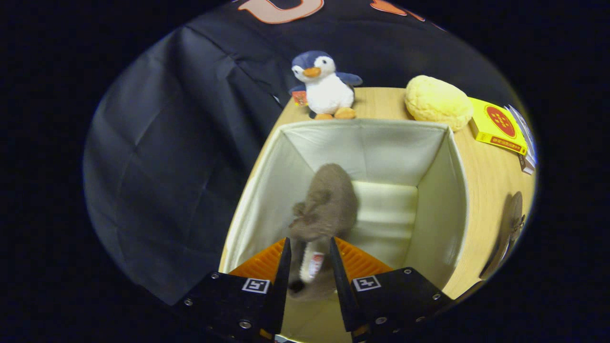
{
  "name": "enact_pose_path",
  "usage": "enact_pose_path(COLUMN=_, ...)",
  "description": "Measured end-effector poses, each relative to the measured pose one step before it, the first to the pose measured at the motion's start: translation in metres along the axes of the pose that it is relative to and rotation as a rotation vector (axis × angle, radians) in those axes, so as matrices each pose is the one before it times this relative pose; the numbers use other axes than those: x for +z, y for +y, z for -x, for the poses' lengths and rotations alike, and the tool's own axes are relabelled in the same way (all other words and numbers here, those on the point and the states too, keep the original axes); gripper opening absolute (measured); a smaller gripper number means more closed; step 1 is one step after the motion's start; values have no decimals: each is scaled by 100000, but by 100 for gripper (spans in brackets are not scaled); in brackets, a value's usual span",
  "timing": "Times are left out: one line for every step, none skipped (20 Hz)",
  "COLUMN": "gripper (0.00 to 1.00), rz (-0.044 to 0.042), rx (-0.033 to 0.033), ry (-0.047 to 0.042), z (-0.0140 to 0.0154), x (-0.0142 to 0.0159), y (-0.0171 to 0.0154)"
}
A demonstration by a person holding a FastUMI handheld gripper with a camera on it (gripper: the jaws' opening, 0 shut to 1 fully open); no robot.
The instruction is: Open the storage box then place both shoes into the box .Put the left shoe in first, then the right shoe, with the right side of both shoes facing outward in a uniform manner.
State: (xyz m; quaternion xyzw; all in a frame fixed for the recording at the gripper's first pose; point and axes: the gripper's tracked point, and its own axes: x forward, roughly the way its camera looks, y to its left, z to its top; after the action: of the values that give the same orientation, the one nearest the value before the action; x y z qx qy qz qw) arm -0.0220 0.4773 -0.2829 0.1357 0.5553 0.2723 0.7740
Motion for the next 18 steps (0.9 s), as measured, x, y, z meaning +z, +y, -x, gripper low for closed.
enact_pose_path(gripper=55, rz=-332, rx=3630, ry=-1241, z=923, x=345, y=487)
enact_pose_path(gripper=57, rz=293, rx=2461, ry=-1705, z=1070, x=476, y=230)
enact_pose_path(gripper=60, rz=1140, rx=1527, ry=-2264, z=1275, x=529, y=64)
enact_pose_path(gripper=63, rz=1355, rx=609, ry=-2284, z=1176, x=526, y=-226)
enact_pose_path(gripper=67, rz=1124, rx=737, ry=-2189, z=1164, x=411, y=-360)
enact_pose_path(gripper=70, rz=1100, rx=783, ry=-2112, z=1234, x=408, y=-406)
enact_pose_path(gripper=76, rz=1238, rx=184, ry=-1926, z=1252, x=204, y=-499)
enact_pose_path(gripper=79, rz=1490, rx=-190, ry=-1520, z=1288, x=165, y=-736)
enact_pose_path(gripper=84, rz=1524, rx=-756, ry=-1351, z=1302, x=147, y=-900)
enact_pose_path(gripper=87, rz=1539, rx=-602, ry=-1313, z=1053, x=34, y=-907)
enact_pose_path(gripper=91, rz=1236, rx=-1131, ry=-1349, z=1073, x=-124, y=-1161)
enact_pose_path(gripper=92, rz=735, rx=-780, ry=-1052, z=1075, x=-48, y=-1196)
enact_pose_path(gripper=95, rz=228, rx=-1319, ry=-796, z=835, x=-319, y=-1185)
enact_pose_path(gripper=95, rz=260, rx=-979, ry=-1136, z=888, x=-200, y=-1231)
enact_pose_path(gripper=96, rz=180, rx=-1950, ry=-647, z=766, x=-359, y=-1421)
enact_pose_path(gripper=97, rz=96, rx=-2296, ry=-229, z=803, x=-476, y=-1671)
enact_pose_path(gripper=97, rz=-432, rx=-2835, ry=642, z=962, x=-663, y=-1472)
enact_pose_path(gripper=97, rz=-374, rx=-1064, ry=-156, z=620, x=-487, y=-1362)
